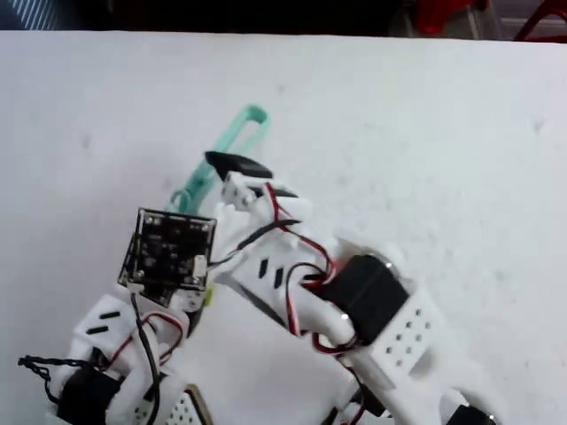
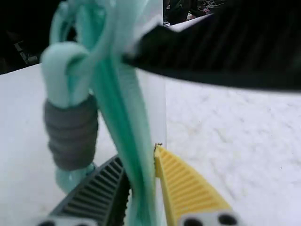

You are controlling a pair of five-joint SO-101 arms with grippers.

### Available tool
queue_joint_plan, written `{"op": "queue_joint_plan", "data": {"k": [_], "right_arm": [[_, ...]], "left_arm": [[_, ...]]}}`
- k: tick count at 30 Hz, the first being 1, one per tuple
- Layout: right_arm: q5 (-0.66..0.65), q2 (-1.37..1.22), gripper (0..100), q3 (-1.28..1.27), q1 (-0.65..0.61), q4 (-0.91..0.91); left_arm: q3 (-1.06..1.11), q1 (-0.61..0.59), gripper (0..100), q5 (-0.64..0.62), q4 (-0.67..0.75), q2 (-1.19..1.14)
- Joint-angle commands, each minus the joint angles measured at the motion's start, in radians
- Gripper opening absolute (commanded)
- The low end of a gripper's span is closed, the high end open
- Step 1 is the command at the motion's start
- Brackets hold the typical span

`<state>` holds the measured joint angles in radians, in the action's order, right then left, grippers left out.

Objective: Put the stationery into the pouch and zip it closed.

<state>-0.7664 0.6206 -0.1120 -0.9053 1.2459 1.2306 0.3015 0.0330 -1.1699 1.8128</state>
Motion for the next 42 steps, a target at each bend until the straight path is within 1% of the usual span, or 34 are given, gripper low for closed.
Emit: {"op": "queue_joint_plan", "data": {"k": [1, 5, 11, 14, 17, 24, 27, 30, 31, 36, 42], "right_arm": [[0.021, 0.015, 24.8, -0.054, -0.012, -0.091], [0.02, 0.031, 24.8, -0.064, -0.042, -0.105], [0.017, 0.143, 24.7, -0.075, -0.11, -0.084], [0.015, 0.125, 24.7, -0.075, -0.11, -0.081], [-0.028, 0.059, 24.5, -0.075, -0.11, -0.076], [-0.049, -0.018, 13.6, -0.068, -0.114, -0.084], [-0.104, -0.021, 9.2, -0.069, -0.111, -0.09], [-0.15, -0.015, 1.8, -0.069, -0.11, -0.091], [-0.152, -0.012, 1.5, -0.066, -0.11, -0.093], [-0.146, 0.018, 1.8, -0.005, -0.081, -0.133], [-0.003, 0.045, 1.8, 0.026, -0.016, -0.228]], "left_arm": [[-0.035, 0.007, 7, -0.009, 0.037, 0.015], [-0.034, 0.007, 7, -0.008, 0.037, 0.015], [-0.031, 0.007, 7, -0.008, 0.044, 0.015], [-0.031, 0.007, 7, -0.008, 0.044, 0.015], [-0.031, 0.007, 7, -0.008, 0.044, 0.015], [-0.031, 0.007, 7, -0.008, 0.043, 0.015], [-0.031, 0.007, 7, -0.008, 0.043, 0.015], [-0.031, 0.007, 7, -0.008, 0.043, 0.015], [-0.031, 0.007, 7, -0.008, 0.043, 0.015], [-0.031, 0.007, 7, -0.008, 0.038, 0.015], [-0.031, 0.007, 7, -0.008, 0.037, 0.015]]}}
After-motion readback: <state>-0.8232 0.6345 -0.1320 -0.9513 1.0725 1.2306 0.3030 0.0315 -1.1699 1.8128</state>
